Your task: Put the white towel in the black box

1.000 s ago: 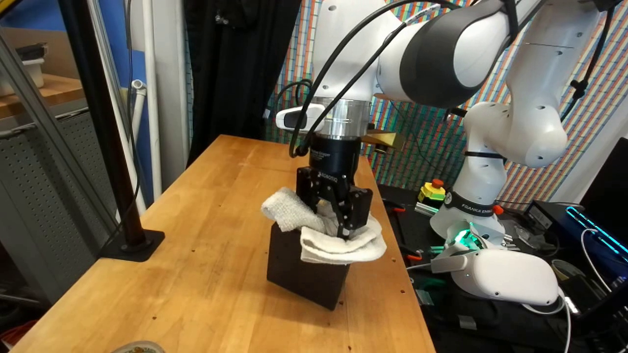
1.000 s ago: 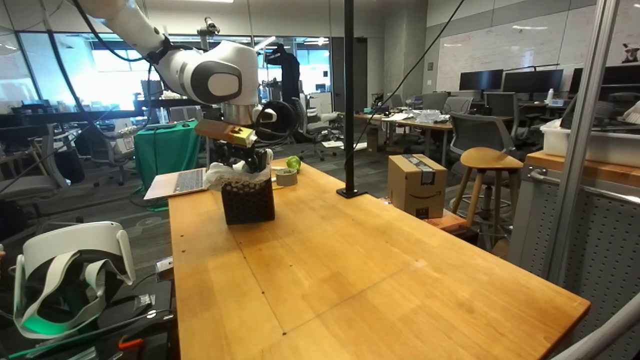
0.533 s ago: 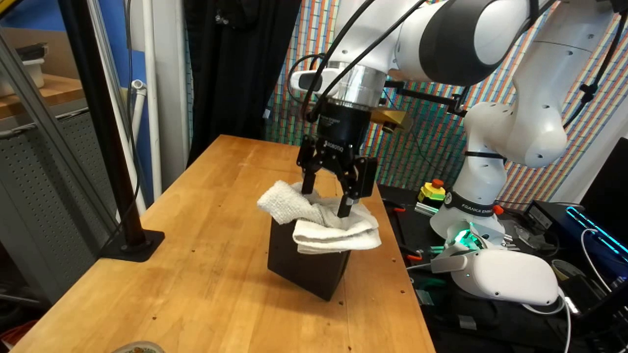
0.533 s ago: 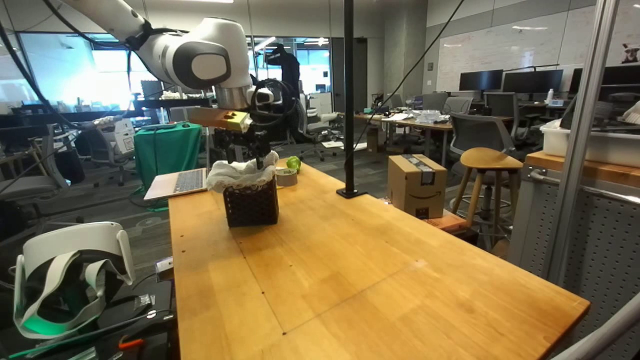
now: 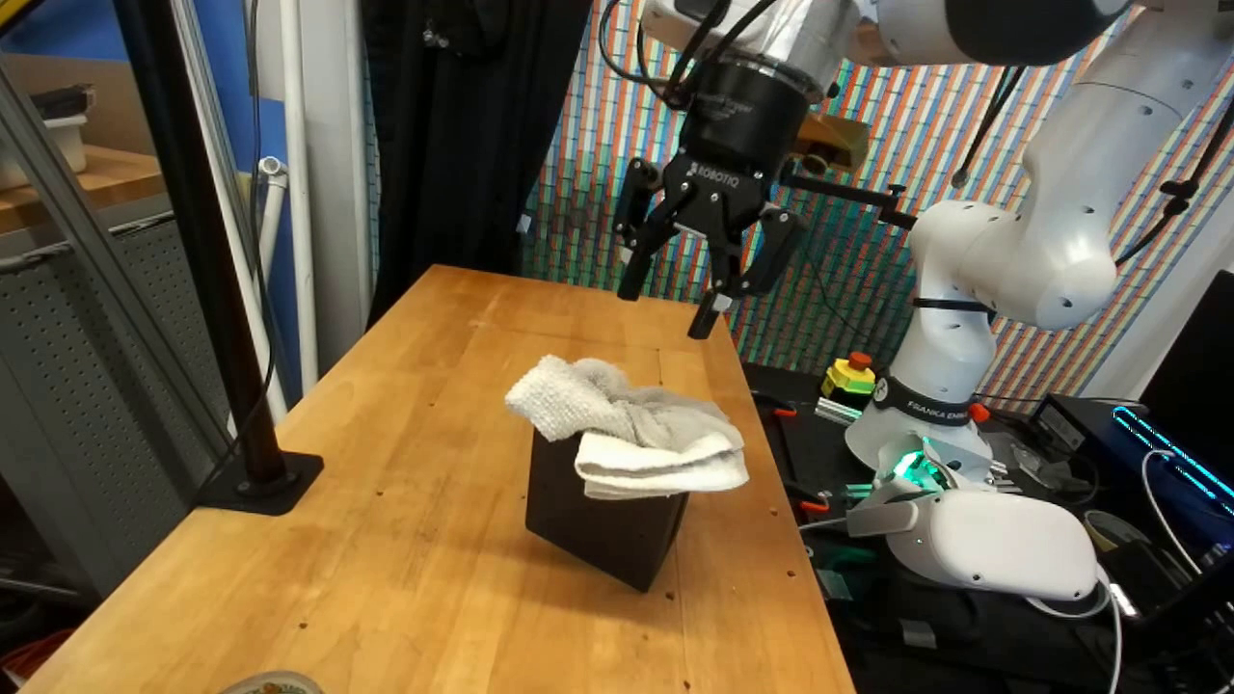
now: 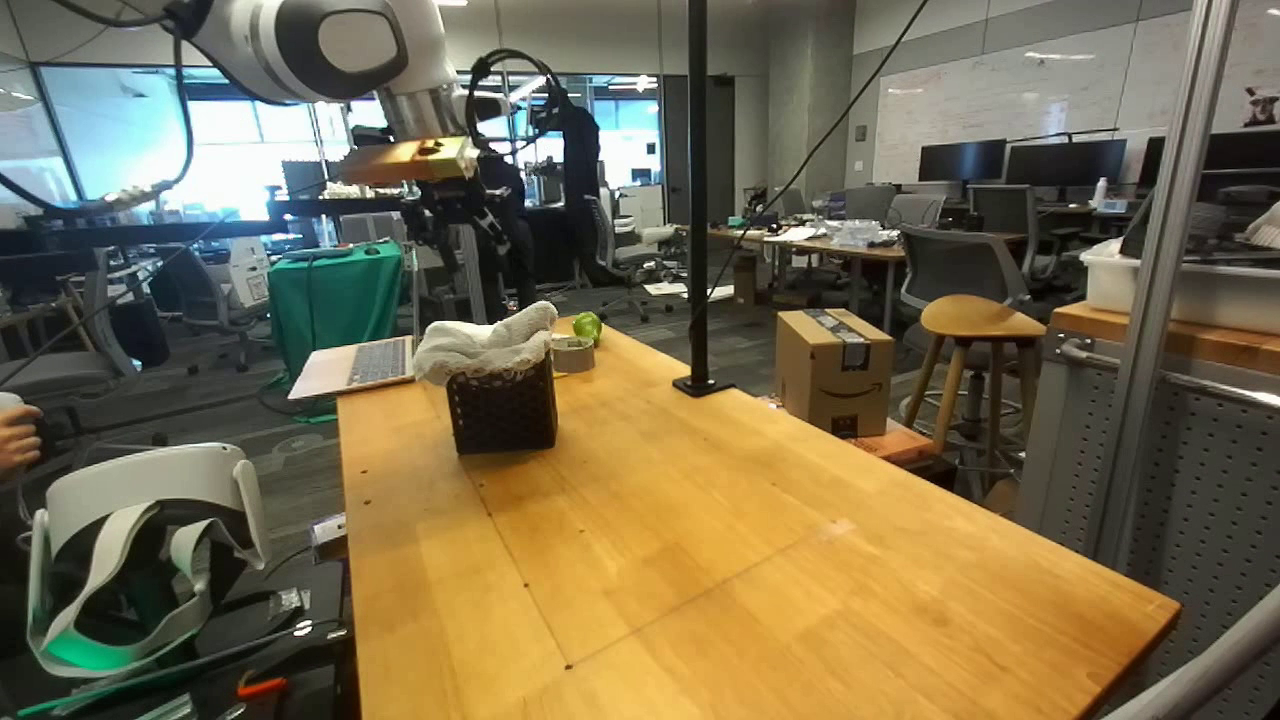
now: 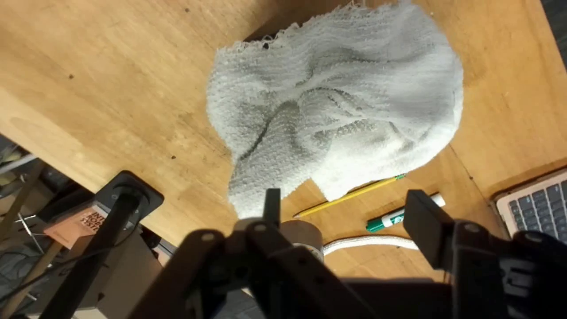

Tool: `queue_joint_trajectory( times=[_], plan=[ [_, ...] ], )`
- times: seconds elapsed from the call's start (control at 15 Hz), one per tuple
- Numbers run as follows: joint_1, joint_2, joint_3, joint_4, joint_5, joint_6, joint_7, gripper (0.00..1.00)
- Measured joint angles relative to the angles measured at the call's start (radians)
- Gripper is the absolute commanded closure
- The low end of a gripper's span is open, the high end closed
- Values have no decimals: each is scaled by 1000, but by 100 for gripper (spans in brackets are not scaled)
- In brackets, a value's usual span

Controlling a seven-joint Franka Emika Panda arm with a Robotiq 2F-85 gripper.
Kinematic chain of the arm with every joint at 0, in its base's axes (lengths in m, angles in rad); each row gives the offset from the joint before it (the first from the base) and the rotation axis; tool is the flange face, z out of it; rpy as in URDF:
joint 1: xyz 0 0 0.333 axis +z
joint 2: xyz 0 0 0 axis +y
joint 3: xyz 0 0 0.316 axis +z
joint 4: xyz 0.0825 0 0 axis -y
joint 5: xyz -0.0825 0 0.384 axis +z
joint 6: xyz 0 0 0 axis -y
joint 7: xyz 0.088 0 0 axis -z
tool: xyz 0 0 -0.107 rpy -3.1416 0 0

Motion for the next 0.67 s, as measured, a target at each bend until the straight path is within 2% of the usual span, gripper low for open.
queue_joint_trajectory(
  times=[0.33, 0.47, 0.67],
  plan=[
    [48, -31, 12, -2, -180, -70, -57, 96],
    [61, -27, 15, -7, -226, -72, -85, 100],
    [73, -13, 18, -10, -273, -72, -106, 97]
  ],
)
